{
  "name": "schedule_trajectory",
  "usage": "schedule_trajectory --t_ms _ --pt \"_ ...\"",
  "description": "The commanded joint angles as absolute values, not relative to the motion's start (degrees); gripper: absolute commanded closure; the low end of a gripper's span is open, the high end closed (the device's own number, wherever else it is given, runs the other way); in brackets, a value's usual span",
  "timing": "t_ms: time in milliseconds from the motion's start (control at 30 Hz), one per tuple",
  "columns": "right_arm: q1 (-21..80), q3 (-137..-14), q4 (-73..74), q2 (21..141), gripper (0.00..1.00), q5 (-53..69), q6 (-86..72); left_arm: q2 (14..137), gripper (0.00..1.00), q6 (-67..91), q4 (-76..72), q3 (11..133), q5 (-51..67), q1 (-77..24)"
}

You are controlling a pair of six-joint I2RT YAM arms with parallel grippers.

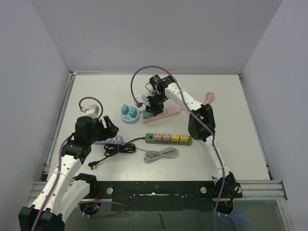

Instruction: Insert the plug

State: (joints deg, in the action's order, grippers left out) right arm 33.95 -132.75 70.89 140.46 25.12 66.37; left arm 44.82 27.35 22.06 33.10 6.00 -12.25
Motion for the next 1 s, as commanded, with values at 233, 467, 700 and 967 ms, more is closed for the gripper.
schedule_trajectory --t_ms 233,467,700,967 --pt "34.19 -124.84 75.61 154.04 1.0 17.5 57.3 43.58 0.28 26.81 19.6 33.14 5.42 -11.82" --pt "34.46 -122.07 72.1 152.24 1.0 17.4 57.78 43.77 0.28 26.66 19.67 33.26 5.33 -11.86" --pt "34.2 -123.73 67.02 138.79 0.76 19.02 52.38 43.94 0.28 26.39 19.61 33.77 5.29 -11.84" --pt "33.94 -121.99 63.71 124.89 0.43 20.09 50.78 43.62 0.28 25.41 20.11 34.89 5.07 -11.77"
